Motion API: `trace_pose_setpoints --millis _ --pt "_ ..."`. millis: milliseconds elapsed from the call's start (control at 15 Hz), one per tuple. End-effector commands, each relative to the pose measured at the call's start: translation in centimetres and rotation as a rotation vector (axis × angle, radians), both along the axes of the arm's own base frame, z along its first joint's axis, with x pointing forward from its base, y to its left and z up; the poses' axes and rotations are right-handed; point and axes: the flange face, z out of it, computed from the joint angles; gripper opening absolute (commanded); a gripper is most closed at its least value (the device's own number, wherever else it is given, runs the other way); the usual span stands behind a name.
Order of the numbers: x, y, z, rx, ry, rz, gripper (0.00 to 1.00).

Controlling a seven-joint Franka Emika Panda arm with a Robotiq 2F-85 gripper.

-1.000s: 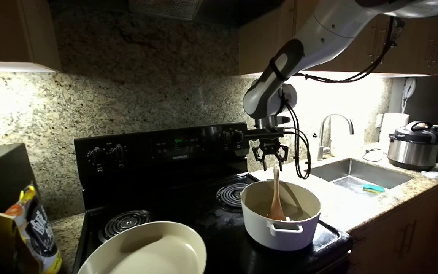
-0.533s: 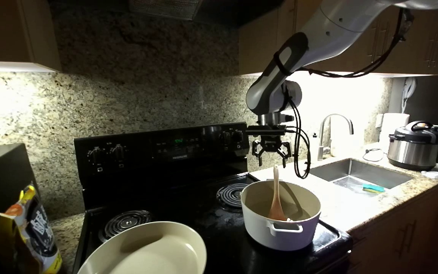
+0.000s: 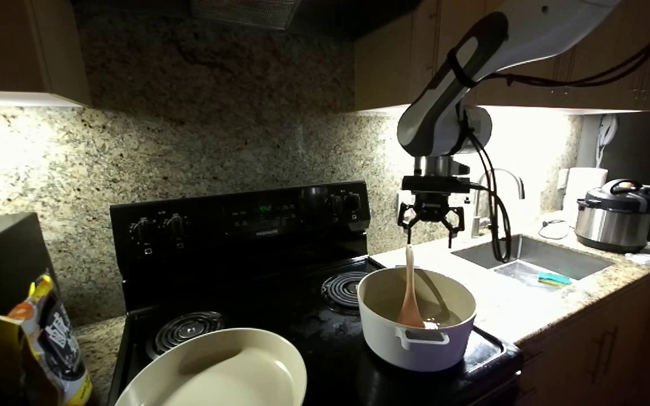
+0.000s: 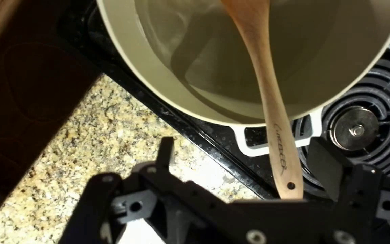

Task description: Stir in the pot with the wooden spoon

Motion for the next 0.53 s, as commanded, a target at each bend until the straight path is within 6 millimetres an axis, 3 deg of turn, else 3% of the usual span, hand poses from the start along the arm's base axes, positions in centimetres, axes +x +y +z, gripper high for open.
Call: trace_pose_setpoints --millis 0,67,200,467 --pt "-4.1 -2.1 2.7 0.029 -0.068 0.150 1.00" --pt "-1.8 -1.3 1.5 0.010 -0.026 0.077 1.00" --pt "-2.3 -1.9 2.3 0.010 -0.040 0.079 1.00" --pt "-2.0 -1.4 1.5 0.011 -0.024 0.089 1.00"
